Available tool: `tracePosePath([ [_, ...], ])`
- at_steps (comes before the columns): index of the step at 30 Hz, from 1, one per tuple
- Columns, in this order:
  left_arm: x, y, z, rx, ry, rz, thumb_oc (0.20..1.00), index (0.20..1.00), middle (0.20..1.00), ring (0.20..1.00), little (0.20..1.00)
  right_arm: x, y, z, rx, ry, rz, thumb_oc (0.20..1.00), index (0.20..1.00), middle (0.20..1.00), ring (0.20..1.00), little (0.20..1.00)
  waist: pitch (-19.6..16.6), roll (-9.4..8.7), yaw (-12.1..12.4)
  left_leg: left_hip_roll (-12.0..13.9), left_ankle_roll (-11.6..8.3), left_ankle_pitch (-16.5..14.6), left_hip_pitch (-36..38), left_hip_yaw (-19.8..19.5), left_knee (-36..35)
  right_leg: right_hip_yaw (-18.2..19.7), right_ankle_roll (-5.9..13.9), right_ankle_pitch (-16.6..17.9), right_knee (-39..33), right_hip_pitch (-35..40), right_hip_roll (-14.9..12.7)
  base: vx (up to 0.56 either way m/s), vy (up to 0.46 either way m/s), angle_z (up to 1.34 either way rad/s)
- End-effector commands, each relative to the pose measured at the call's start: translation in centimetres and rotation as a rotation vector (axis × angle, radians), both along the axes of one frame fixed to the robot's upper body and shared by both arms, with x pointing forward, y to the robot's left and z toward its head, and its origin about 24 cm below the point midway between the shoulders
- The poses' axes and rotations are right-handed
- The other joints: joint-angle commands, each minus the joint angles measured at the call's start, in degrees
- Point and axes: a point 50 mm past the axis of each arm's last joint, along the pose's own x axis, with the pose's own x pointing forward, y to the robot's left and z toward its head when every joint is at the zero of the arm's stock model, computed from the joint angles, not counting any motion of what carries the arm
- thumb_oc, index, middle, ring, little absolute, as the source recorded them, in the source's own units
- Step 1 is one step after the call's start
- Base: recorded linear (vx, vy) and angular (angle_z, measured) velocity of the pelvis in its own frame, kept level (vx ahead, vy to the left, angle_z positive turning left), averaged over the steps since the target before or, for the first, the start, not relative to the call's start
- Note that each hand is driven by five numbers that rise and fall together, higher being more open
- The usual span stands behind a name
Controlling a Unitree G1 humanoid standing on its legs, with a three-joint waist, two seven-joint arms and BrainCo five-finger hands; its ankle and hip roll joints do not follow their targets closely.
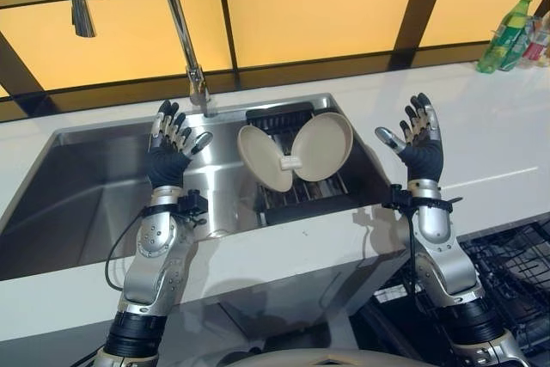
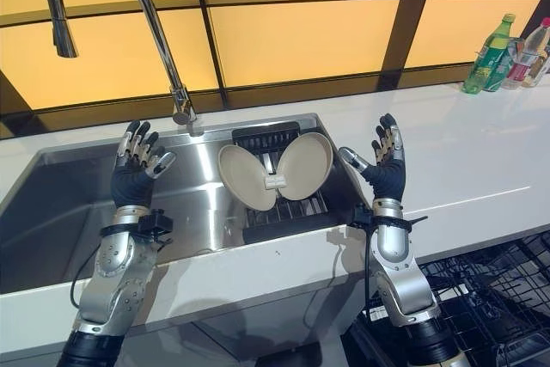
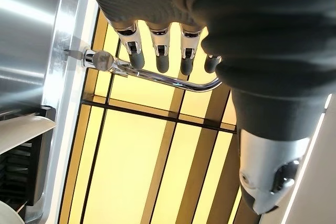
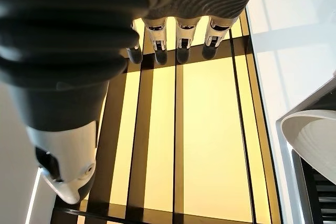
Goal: Pick up plates and place into dishwasher.
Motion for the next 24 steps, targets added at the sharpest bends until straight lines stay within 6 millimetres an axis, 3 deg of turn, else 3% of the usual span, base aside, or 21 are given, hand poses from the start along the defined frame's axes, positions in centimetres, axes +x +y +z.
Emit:
tracePosePath([
  [1, 0.21, 0.63, 1.64, 0.017, -0.075, -0.020, 1.000, 1.000, 1.000, 1.000, 1.000, -0.88, -0.60, 2.74, 0.010, -0.155, -0.002, 1.000, 1.000, 1.000, 1.000, 1.000, -2.4, -0.89, -0.3, -2.5, 2.49, -1.6, -1.5, 0.3, 1.5, -1.7, -1.93, -4.6, 1.0, 2.5, 2.0, 0.00, 0.000, 0.00],
  [17, 0.33, 0.56, 1.70, 0.106, -0.077, -0.047, 1.000, 1.000, 1.000, 1.000, 1.000, -0.83, -0.47, 2.44, 0.003, -0.137, 0.008, 1.000, 1.000, 1.000, 1.000, 1.000, -2.7, -0.49, -0.4, -1.6, 2.04, -1.6, -0.7, 1.0, 0.4, -1.7, -1.71, -4.8, 0.5, 2.5, 2.2, 0.01, -0.005, 0.00],
  [24, 0.30, 0.93, 2.16, 0.265, -0.089, -0.029, 1.000, 1.000, 1.000, 1.000, 1.000, -0.98, -0.64, 1.92, -0.002, -0.111, 0.006, 1.000, 1.000, 1.000, 1.000, 1.000, -2.8, -0.23, -0.9, -1.6, 2.03, -1.2, -0.8, 1.3, 0.5, -1.4, -1.68, -4.2, 0.5, 2.1, 2.2, 0.03, 0.000, 0.00],
])
